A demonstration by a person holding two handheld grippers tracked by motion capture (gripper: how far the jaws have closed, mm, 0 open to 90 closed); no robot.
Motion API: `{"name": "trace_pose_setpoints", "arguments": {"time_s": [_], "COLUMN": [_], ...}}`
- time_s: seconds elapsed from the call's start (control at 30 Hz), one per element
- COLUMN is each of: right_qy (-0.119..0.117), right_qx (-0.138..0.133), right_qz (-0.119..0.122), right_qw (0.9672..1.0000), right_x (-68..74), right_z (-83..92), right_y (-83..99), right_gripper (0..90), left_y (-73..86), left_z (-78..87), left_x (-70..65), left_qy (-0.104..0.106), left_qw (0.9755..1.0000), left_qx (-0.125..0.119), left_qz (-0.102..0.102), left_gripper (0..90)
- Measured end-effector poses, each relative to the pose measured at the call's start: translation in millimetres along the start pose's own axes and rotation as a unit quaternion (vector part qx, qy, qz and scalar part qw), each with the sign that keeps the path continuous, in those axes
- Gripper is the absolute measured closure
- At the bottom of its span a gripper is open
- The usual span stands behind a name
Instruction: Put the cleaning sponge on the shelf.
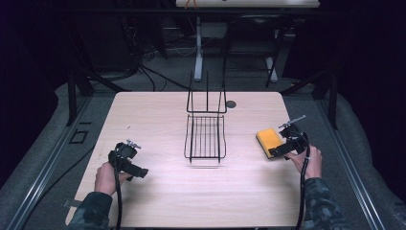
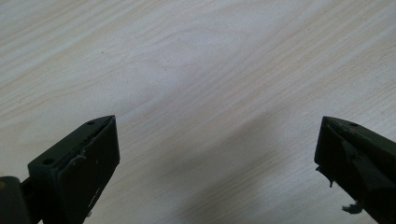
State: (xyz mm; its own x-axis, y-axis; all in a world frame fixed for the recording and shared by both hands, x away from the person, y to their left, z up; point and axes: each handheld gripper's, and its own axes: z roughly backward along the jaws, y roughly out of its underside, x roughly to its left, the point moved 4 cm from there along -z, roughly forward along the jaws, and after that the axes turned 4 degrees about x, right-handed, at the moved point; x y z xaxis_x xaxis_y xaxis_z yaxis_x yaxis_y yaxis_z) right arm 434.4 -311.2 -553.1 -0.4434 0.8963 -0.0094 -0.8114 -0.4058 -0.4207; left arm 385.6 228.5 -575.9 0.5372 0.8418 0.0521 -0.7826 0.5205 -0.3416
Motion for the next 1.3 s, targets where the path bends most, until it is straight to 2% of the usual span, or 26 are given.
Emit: {"name": "trace_pose_setpoints", "arguments": {"time_s": [0.1,0.3,0.37,0.43,0.67,0.77,0.8,0.83,1.0,1.13,1.3], "right_qy": [0.004,0.018,0.016,0.017,0.023,0.019,0.019,0.019,0.007,0.002,-0.006], "right_qx": [-0.002,0.012,0.01,0.013,0.027,0.027,0.027,0.027,0.024,0.035,0.03], "right_qz": [-0.002,0.005,-0.003,-0.009,-0.006,-0.007,-0.006,-0.006,-0.024,-0.033,-0.035], "right_qw": [1.0,0.9998,0.9998,0.9997,0.9993,0.9994,0.9994,0.9994,0.9994,0.9988,0.9989], "right_x": [1.3,4.8,3.2,0.9,0.0,0.3,0.2,0.2,-0.7,-2.0,-1.5], "right_z": [-3.3,-13.6,-15.6,-18.9,-27.2,-27.9,-28.1,-28.1,-29.2,-32.0,-31.1], "right_y": [-2.7,-8.7,-9.1,-9.6,-10.9,-10.7,-10.5,-10.5,-8.8,-6.3,-5.2], "right_gripper": [0.0,0.0,0.0,3.3,9.1,9.9,14.0,14.0,17.3,18.6,22.2], "left_y": [0.0,0.2,0.0,0.3,0.7,0.7,0.9,0.9,1.0,0.6,0.1], "left_z": [1.1,0.1,-0.1,-0.8,-1.7,-2.2,-2.0,-2.0,-2.2,-2.7,-2.6], "left_x": [-0.8,0.4,0.2,0.7,2.2,2.6,2.3,2.3,3.3,3.1,2.6], "left_qy": [0.0,0.001,0.001,0.002,0.003,0.003,0.003,0.003,0.004,0.004,0.003], "left_qw": [1.0,1.0,1.0,1.0,1.0,1.0,1.0,1.0,1.0,0.9999,1.0], "left_qx": [-0.003,-0.002,-0.001,0.0,0.003,0.004,0.004,0.004,0.007,0.007,0.006], "left_qz": [-0.001,0.005,0.004,0.006,0.007,0.007,0.007,0.007,0.006,0.006,0.005], "left_gripper": [0.2,0.2,0.2,0.2,0.2,0.2,0.2,0.2,0.2,0.2,0.2]}}
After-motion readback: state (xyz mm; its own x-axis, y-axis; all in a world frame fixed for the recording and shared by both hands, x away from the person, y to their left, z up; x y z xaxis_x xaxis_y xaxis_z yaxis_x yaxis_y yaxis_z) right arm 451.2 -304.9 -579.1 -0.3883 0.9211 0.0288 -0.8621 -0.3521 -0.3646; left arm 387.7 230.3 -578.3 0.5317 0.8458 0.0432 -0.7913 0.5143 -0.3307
